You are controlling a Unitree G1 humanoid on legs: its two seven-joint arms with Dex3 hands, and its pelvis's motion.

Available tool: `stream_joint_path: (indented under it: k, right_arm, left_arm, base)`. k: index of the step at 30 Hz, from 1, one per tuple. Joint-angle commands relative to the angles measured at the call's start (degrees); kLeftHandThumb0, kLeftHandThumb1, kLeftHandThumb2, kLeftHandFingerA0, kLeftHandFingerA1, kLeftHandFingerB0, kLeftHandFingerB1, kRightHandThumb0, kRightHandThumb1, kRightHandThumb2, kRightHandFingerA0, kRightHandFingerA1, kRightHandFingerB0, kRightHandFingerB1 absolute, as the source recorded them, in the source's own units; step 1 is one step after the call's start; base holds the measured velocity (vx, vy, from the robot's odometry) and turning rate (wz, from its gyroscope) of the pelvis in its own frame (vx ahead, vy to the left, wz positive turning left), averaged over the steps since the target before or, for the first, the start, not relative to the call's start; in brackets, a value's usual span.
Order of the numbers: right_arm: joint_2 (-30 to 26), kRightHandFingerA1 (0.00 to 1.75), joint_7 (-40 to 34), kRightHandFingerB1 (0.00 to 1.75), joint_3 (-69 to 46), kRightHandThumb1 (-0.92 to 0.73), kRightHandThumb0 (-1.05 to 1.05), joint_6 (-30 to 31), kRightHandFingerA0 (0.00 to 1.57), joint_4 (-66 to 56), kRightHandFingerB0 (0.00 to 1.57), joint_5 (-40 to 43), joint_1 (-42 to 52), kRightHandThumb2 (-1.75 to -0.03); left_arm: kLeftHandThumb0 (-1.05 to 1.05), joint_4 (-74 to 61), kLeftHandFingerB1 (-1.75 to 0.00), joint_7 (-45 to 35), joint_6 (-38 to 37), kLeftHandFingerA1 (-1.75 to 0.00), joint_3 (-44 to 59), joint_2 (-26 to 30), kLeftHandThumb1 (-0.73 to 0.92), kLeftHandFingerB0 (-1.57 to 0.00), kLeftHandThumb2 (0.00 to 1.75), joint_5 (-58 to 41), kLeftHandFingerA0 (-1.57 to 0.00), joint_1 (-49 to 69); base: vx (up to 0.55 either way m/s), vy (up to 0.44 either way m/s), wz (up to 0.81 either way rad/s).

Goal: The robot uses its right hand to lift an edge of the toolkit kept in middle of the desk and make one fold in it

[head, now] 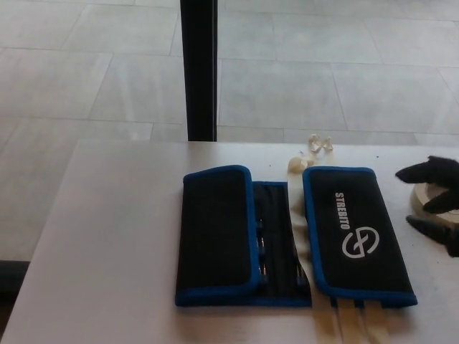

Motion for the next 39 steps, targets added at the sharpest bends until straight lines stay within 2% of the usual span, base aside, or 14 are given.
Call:
stream_joint_path:
  k: [1, 2, 12, 17, 19, 22, 23, 27, 28, 29, 31, 34, 36, 39]
  right_arm:
    - [-5.50, 0.49, 4.82, 0.41, -21.23, -0.67, -0.33, 8.57, 0.64, -1.36, 0.46, 13.24, -1.24, -0.59]
    - [-5.94, 0.48, 5.10, 0.41, -23.71, -0.66, -0.32, 8.29, 0.61, 0.51, 0.46, 14.29, -1.56, -0.59]
    - [-8.22, 0.59, -6.30, 0.45, -50.11, -0.56, -0.54, 10.85, 0.89, 19.15, 0.68, 21.13, -2.02, -0.58]
    - [-4.75, 0.85, -15.86, 0.63, -60.23, -0.61, -0.64, 1.39, 0.85, 31.49, 0.54, 23.74, 2.81, -0.59]
    - [-3.94, 1.03, -17.04, 0.68, -61.87, -0.65, -0.67, -2.63, 0.70, 35.90, 0.52, 23.95, 4.84, -0.59]
    - [-2.87, 0.96, -18.81, 0.64, -65.79, -0.61, -0.65, -5.73, 0.82, 41.98, 0.53, 27.00, 5.47, -0.59]
    - [-1.02, 1.01, -18.87, 0.64, -67.81, -0.65, -0.68, -6.44, 0.67, 41.77, 0.36, 28.43, 6.73, -0.60]
    - [2.82, 0.91, -23.60, 0.59, -70.98, -0.71, -0.71, -10.28, 0.60, 45.39, 0.40, 29.20, 8.40, -0.62]
    - [3.98, 0.92, -25.11, 0.65, -73.29, -0.69, -0.73, -10.78, 0.55, 45.44, 0.43, 31.06, 7.44, -0.61]
    - [4.80, 1.08, -25.60, 0.68, -74.43, -0.71, -0.72, -11.46, 0.57, 45.47, 0.44, 31.80, 7.02, -0.62]
    - [6.96, 1.26, -27.06, 0.77, -75.59, -0.75, -0.71, -14.61, 0.66, 46.88, 0.46, 31.81, 6.58, -0.63]
    - [7.75, 1.12, -28.83, 0.73, -77.53, -0.73, -0.71, -13.46, 0.58, 48.36, 0.35, 32.32, 5.07, -0.62]
    - [9.67, 1.50, -28.82, 0.79, -80.70, -0.73, -0.68, -12.72, 0.61, 46.83, 0.25, 34.91, 3.85, -0.67]
    - [9.27, 1.57, -30.99, 1.01, -83.27, -0.72, -0.70, -9.84, 0.69, 48.16, 0.31, 35.86, 3.08, -0.67]
  left_arm:
    - [-0.72, 0.34, -0.60, 0.45, 1.61, -0.73, -0.57, 1.65, 0.51, -0.45, 0.94, 1.00, -0.71, 0.15]
    - [-0.74, 0.36, -0.50, 0.33, 1.46, -0.71, -0.38, 1.57, 0.66, -0.50, 0.60, 0.78, -0.75, 0.17]
    - [-0.72, 0.29, -0.47, 0.64, 1.40, -0.69, 0.06, 0.82, 0.67, -0.45, 0.60, 0.20, -0.75, 0.03]
    - [-0.73, 0.38, -0.47, 0.27, 1.71, -0.68, 0.42, 0.73, 0.67, -0.46, 0.59, -0.24, -0.74, -0.01]
    - [-0.73, 0.46, -0.49, 0.76, 1.63, -0.71, 0.09, 0.54, 0.67, -0.46, 0.60, 0.12, -0.74, 0.06]
    - [-0.72, 0.29, -0.49, 1.05, 1.15, -0.73, -0.16, 0.30, 0.68, -0.44, 0.60, 0.39, -0.76, 0.47]
    - [-0.73, 0.36, -0.48, 0.63, 1.15, -0.66, -0.06, 0.26, 0.67, -0.43, 0.60, 0.25, -0.71, 0.74]
    - [-0.72, 0.44, -0.47, -0.32, 0.16, -0.70, 0.50, 0.21, 0.67, -0.44, 0.60, -0.27, -0.72, 2.03]
    - [-0.72, 0.36, -0.59, -0.06, 0.61, -0.76, 0.54, 0.19, 0.51, -0.43, 0.94, -0.32, -0.69, 2.12]
    - [-0.72, 0.44, -0.48, 0.13, 0.68, -0.73, 0.67, 0.04, 0.67, -0.44, 0.61, -0.43, -0.75, 2.18]
    - [-0.73, 0.36, -0.44, 0.20, 0.42, -0.70, 0.61, -0.02, 0.67, -0.38, 0.60, -0.36, -0.74, 2.19]
    - [-0.76, 0.39, -0.47, 1.00, 0.67, -0.67, 0.46, -0.22, 0.66, -0.44, 0.60, -0.19, -0.73, 1.07]
    - [-0.72, 0.38, -0.47, 0.89, 0.73, -0.64, 0.59, -0.13, 0.67, -0.44, 0.60, -0.31, -0.70, 1.04]
    - [-0.71, 0.34, -0.46, 0.20, 0.92, -0.66, 1.86, -0.31, 0.68, -0.42, 0.60, -1.64, -0.69, 0.95]
  base:
    - [0.00, 0.000, 0.00]
    - [0.00, 0.000, 0.00]
    - [0.00, 0.000, 0.00]
    - [0.00, 0.000, 0.00]
    - [0.00, 0.000, 0.00]
    - [0.00, 0.000, 0.00]
    - [0.00, 0.000, 0.00]
    - [0.00, 0.000, 0.00]
    - [0.00, 0.000, 0.00]
    - [0.00, 0.000, 0.00]
    - [0.00, 0.000, 0.00]
    - [0.00, 0.000, 0.00]
    - [0.00, 0.000, 0.00]
    - [0.00, 0.000, 0.00]
